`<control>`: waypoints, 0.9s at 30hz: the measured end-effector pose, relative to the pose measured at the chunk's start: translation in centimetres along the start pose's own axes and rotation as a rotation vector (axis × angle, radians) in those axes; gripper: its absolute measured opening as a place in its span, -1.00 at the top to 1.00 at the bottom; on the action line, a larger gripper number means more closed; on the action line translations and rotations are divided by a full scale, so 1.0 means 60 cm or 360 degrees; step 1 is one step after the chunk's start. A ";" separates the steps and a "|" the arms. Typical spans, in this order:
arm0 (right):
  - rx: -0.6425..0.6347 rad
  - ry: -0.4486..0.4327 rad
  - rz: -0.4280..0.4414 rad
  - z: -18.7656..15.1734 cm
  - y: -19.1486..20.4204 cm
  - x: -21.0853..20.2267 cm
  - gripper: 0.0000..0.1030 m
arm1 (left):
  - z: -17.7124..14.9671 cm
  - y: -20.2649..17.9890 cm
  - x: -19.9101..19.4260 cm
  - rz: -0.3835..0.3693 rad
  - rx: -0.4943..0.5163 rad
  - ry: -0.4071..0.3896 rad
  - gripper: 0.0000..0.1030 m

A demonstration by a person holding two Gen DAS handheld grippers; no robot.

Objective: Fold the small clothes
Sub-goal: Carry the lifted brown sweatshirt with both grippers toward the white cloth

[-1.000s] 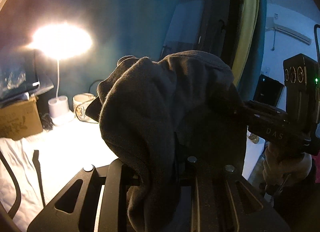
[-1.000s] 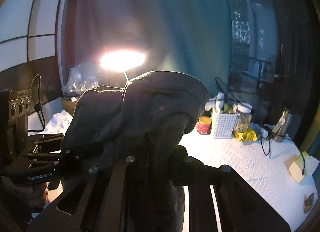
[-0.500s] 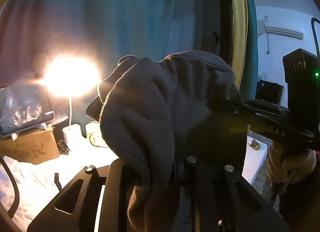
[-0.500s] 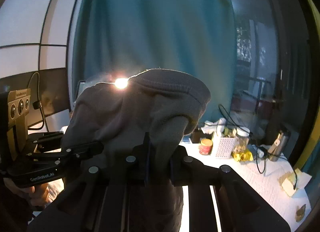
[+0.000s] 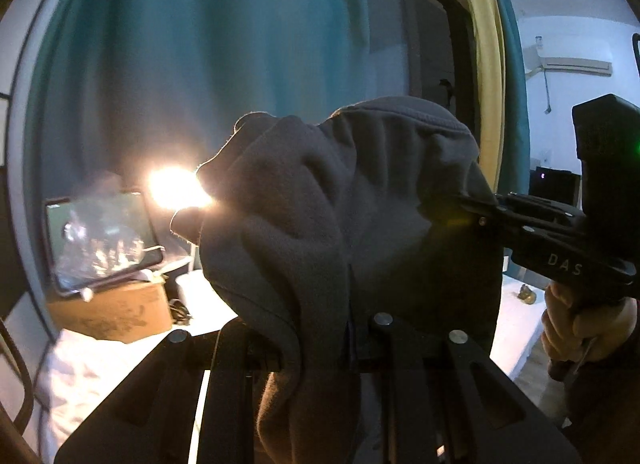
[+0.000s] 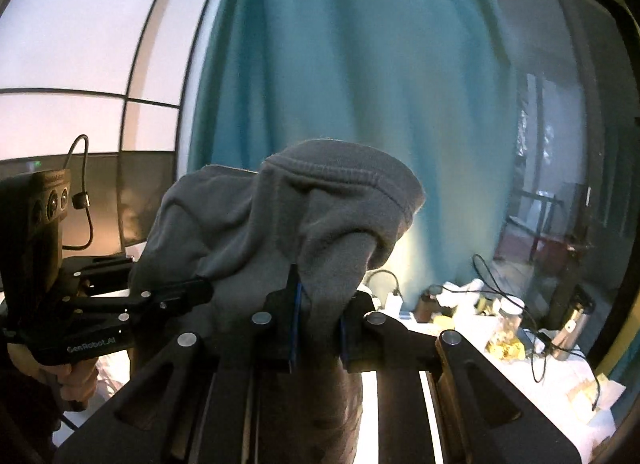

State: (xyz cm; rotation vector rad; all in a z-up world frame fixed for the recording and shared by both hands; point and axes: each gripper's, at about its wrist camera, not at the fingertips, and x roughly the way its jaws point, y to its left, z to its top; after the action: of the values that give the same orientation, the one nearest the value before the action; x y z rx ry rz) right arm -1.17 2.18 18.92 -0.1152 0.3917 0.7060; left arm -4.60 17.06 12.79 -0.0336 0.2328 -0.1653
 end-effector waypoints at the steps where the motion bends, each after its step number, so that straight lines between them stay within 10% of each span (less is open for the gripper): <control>1: -0.0001 0.0004 0.0010 0.002 0.008 0.001 0.69 | -0.002 0.005 -0.004 0.0014 0.0007 0.0002 0.64; 27: 0.0141 0.0314 0.0068 -0.101 0.008 0.165 0.69 | -0.094 0.091 0.106 0.0109 -0.0115 0.0343 0.64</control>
State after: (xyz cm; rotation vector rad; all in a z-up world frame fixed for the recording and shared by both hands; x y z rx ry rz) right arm 3.48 7.19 9.51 -0.0933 0.6149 0.7205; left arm 1.07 21.28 5.57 -0.0797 0.4542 -0.0921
